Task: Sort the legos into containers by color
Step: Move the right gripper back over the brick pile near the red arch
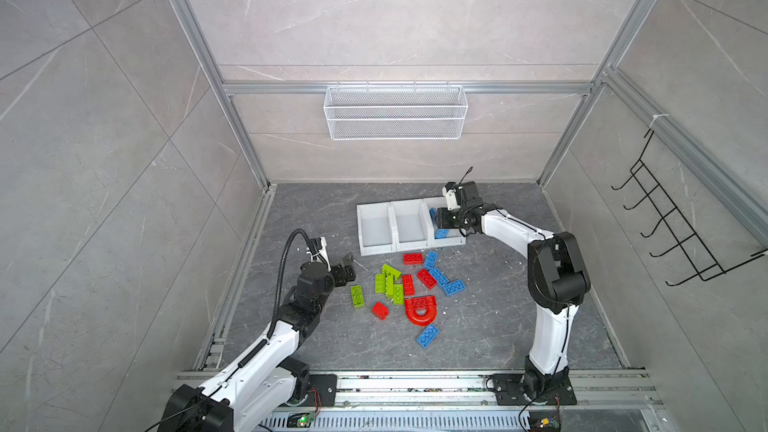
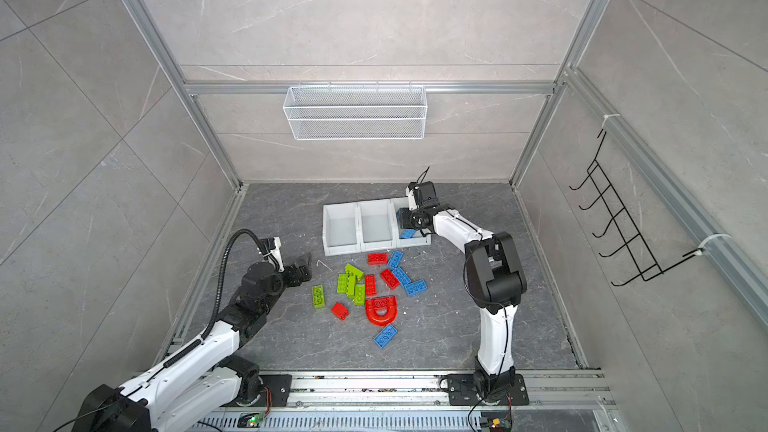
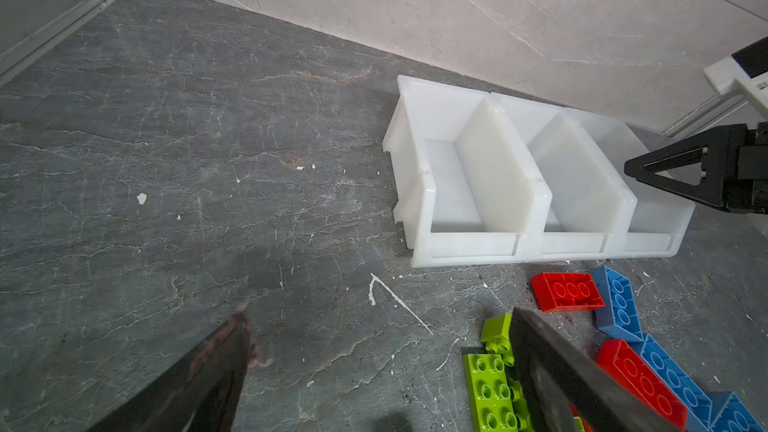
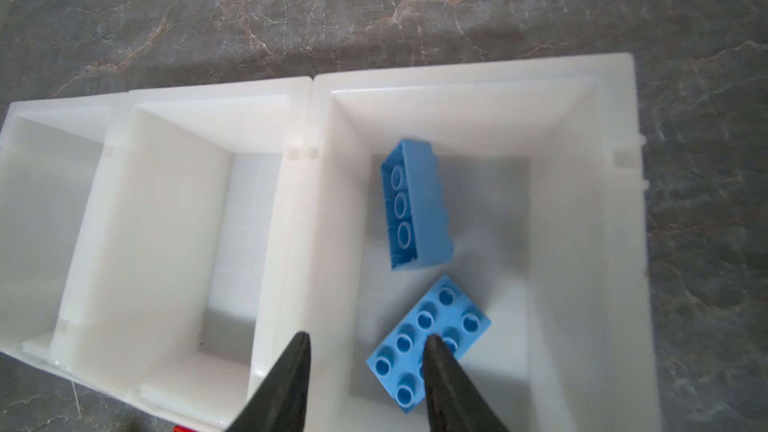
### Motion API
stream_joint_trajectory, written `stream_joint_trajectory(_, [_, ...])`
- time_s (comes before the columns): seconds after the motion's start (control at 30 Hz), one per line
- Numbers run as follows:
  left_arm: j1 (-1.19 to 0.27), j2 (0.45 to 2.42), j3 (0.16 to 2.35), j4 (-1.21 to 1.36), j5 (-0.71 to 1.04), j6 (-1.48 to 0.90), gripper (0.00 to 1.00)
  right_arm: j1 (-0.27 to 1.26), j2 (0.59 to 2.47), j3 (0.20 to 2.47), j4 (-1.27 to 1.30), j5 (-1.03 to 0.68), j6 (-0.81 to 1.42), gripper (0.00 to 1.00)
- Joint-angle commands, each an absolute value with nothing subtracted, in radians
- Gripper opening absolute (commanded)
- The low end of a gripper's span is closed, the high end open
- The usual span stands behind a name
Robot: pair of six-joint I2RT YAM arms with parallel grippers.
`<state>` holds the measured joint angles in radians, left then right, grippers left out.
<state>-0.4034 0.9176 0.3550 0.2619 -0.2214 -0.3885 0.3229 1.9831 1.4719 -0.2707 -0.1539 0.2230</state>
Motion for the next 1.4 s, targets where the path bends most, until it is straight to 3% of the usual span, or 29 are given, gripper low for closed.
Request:
stream_joint_trajectory(0.0, [-0.403, 0.910, 0.391, 0.288, -0.215, -0.360, 0.99, 0.325, 1.856, 1.444, -0.343, -0.148, 0.204, 0.47])
stream_joint_trajectory(0.3, [-0.401, 0.876, 0.381, 0.282, -0.220, -0.357, 0.99, 0.402, 1.474, 1.097, -0.341, -0.159, 0.260, 0.52])
stream_joint_trajectory(0.47, [-0.402, 0.852, 0.389, 0.253, -0.252, -0.348, 0.99, 0.672, 1.223, 0.848, -0.398, -0.033, 0.337, 0.62])
stream_joint_trajectory(0.63, [-0.401, 0.844, 0.390, 0.241, -0.273, -0.358, 0.99, 0.961, 1.104, 0.714, -0.449, 0.084, 0.445, 0.71])
stream_joint_trajectory(0.87, [-0.400, 0.841, 0.396, 0.226, -0.279, -0.360, 0.99, 1.211, 1.253, 0.776, -0.595, 0.256, 0.461, 0.83])
stream_joint_trajectory(1.37, [-0.401, 0.831, 0.393, 0.224, -0.295, -0.359, 0.99, 1.243, 1.468, 0.849, -0.595, 0.248, 0.413, 0.94])
